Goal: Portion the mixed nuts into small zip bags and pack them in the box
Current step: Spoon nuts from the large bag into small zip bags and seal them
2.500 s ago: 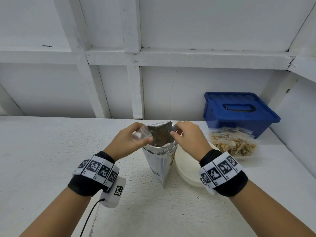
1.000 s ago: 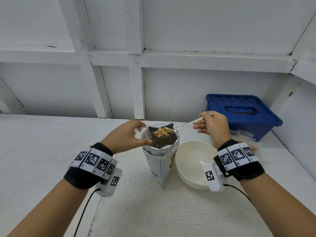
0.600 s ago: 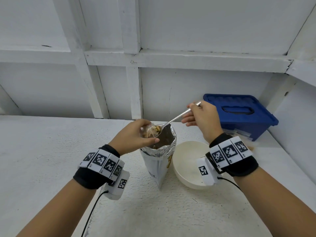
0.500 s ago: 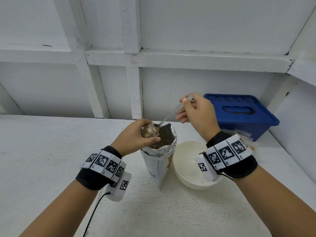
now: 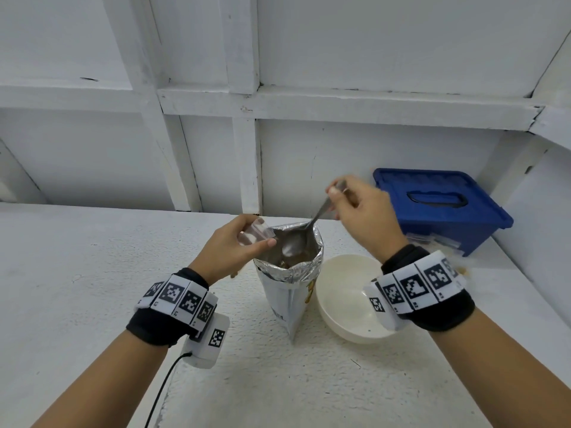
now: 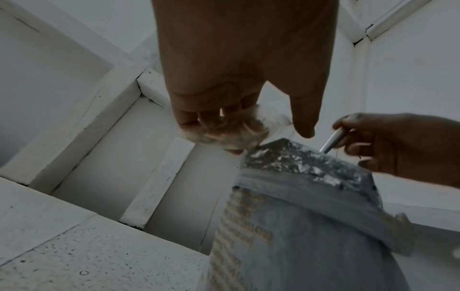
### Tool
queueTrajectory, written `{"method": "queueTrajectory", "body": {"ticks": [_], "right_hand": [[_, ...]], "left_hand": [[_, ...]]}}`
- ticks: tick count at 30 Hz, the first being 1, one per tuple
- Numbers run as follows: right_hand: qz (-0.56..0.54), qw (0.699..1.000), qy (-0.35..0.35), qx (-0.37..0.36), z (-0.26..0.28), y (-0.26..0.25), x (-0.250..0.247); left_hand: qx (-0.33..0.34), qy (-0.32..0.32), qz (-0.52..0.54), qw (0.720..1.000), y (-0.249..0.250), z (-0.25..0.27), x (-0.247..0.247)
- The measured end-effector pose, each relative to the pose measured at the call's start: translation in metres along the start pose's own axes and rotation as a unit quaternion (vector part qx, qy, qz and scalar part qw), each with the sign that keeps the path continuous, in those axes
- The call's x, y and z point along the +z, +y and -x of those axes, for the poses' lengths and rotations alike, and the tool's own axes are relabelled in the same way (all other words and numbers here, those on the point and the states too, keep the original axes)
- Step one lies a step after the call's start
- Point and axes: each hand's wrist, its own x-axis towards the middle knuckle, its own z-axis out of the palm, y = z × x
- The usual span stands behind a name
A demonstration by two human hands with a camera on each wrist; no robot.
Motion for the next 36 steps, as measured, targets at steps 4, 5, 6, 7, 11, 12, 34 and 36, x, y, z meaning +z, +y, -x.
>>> {"method": "queueTrajectory", "body": {"ticks": [4, 5, 6, 7, 11, 12, 34, 36], "right_hand": [[0.093, 0.990, -0.102, -0.018, 0.011, 0.019, 0.032], [0.108, 0.988, -0.108, -0.023, 0.013, 0.020, 0.037], [0.123, 0.986, -0.113, -0.026, 0.014, 0.021, 0.041], [0.137, 0.983, -0.120, -0.026, 0.014, 0.021, 0.045], [0.180, 0.971, -0.156, -0.031, 0.015, 0.024, 0.054], [0.182, 0.969, -0.164, -0.026, 0.015, 0.024, 0.055], [-0.171, 0.942, 0.010, 0.288, 0.008, 0.030, 0.020], [-0.182, 0.937, 0.030, 0.296, 0.008, 0.032, 0.018]], "left_hand": [[-0.004, -0.013, 0.005, 1.000, 0.001, 0.000, 0.001], [-0.004, -0.012, 0.003, 1.000, 0.001, 0.000, 0.001], [-0.004, -0.013, -0.001, 1.000, 0.001, 0.000, 0.001], [-0.004, -0.014, -0.005, 1.000, 0.002, 0.000, 0.000], [-0.008, -0.020, -0.009, 1.000, 0.002, 0.000, 0.001], [-0.012, -0.023, -0.009, 1.000, 0.002, 0.000, 0.001], [-0.004, -0.048, -0.028, 0.998, 0.001, -0.001, -0.004], [0.000, -0.054, -0.045, 0.998, 0.003, -0.001, -0.005]]}}
